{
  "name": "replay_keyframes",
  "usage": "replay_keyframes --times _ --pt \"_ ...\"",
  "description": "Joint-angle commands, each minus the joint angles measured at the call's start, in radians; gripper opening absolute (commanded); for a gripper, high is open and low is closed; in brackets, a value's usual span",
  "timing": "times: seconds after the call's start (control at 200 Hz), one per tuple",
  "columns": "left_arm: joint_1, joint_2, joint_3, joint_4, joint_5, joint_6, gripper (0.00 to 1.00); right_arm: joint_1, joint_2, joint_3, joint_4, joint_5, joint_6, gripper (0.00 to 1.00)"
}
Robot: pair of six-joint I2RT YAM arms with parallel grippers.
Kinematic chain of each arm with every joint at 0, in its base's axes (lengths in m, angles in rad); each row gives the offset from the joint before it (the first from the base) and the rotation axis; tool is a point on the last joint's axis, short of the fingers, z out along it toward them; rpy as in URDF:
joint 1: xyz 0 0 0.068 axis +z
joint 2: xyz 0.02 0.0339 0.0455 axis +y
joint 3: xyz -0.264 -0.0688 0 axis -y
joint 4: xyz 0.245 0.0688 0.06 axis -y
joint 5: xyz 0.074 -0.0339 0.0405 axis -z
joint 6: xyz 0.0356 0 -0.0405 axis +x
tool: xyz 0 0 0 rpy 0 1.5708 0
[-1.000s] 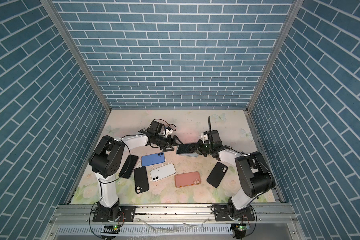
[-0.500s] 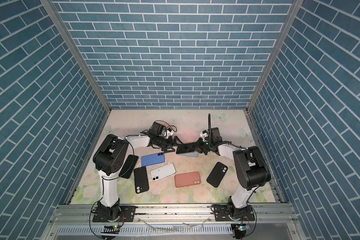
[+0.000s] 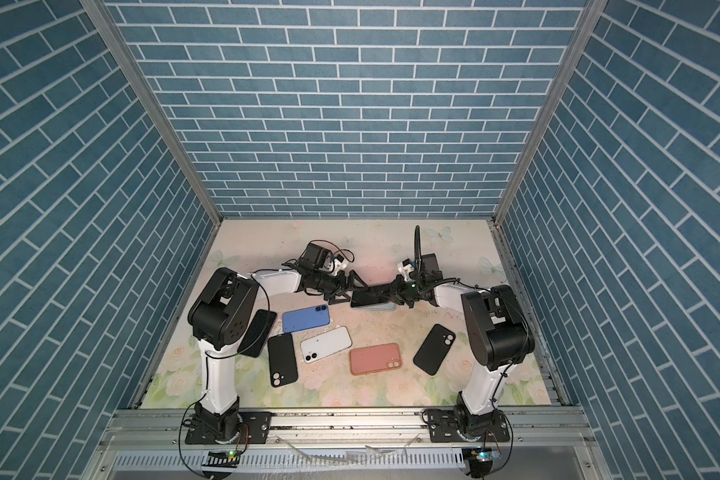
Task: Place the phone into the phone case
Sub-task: 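Lower the black phone into the light blue case with the right gripper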
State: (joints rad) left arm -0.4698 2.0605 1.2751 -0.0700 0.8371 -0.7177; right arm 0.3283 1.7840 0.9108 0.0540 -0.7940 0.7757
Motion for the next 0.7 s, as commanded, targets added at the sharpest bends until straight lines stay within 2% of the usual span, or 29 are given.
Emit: replay_keyframes --times 0.0,0.31,0.695 --pt "-0.017 0.036 0.019 -0.006 -0.009 -0.001 0.99 0.009 0.084 -0.029 -0.180 0.220 -0.064 0.00" --pt "-0.024 0.035 0.026 -0.008 -0.006 -0.010 1.00 0.007 0.129 -0.009 -0.216 0.323 -0.108 0.00" --pt "-0.037 0.027 0.010 0.033 -0.022 -0.042 1.00 0.008 0.131 -0.012 -0.223 0.373 -0.138 0.10"
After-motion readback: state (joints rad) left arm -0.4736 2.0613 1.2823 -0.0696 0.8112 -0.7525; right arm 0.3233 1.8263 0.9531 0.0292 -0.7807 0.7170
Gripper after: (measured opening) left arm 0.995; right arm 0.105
